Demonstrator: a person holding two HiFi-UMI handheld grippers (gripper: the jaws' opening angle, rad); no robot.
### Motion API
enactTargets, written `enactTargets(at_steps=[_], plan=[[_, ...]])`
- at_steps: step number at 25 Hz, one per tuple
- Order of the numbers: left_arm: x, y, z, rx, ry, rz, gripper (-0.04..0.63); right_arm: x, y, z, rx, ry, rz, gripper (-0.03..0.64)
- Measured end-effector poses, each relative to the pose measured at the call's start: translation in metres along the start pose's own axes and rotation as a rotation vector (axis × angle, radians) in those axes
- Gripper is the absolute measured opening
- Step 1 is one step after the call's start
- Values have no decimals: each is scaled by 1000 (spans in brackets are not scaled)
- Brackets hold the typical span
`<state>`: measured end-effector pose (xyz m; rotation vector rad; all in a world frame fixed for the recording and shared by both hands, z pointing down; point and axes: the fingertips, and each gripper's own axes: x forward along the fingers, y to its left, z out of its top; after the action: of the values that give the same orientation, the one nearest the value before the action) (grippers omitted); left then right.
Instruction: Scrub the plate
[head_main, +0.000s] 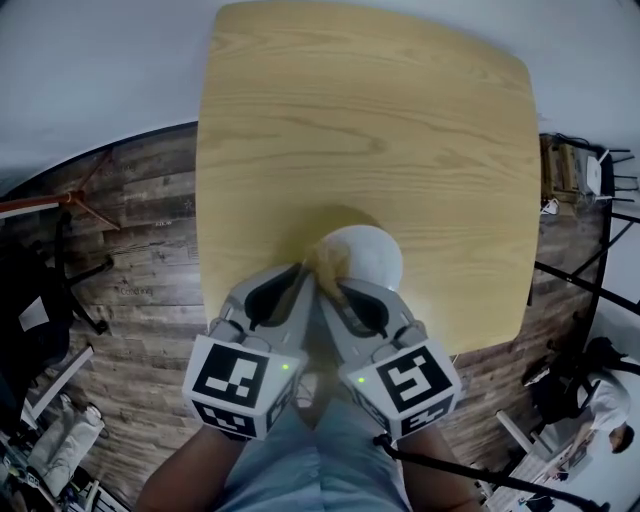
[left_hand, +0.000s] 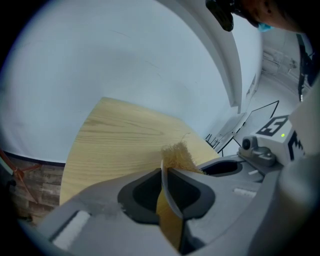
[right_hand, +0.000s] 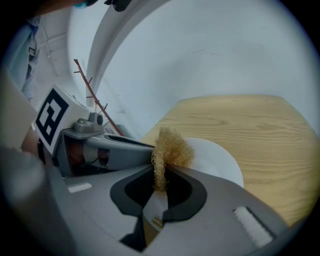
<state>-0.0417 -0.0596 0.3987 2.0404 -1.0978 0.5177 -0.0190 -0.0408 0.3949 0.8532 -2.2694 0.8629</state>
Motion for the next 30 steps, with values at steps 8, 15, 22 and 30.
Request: enactTargets(at_steps=[8, 15, 22, 30], plan=[[0, 0, 3, -35, -22, 11, 58, -4, 11, -18, 61, 1, 48, 40], [-1, 2, 1, -19, -22, 30, 58, -13, 19, -41, 86, 38, 73, 40], [1, 4, 1, 11, -8, 34, 60, -27, 9, -63, 121, 72, 61, 40], [1, 0, 4, 9, -12, 48, 60, -49, -25, -71, 172, 75, -12, 40]])
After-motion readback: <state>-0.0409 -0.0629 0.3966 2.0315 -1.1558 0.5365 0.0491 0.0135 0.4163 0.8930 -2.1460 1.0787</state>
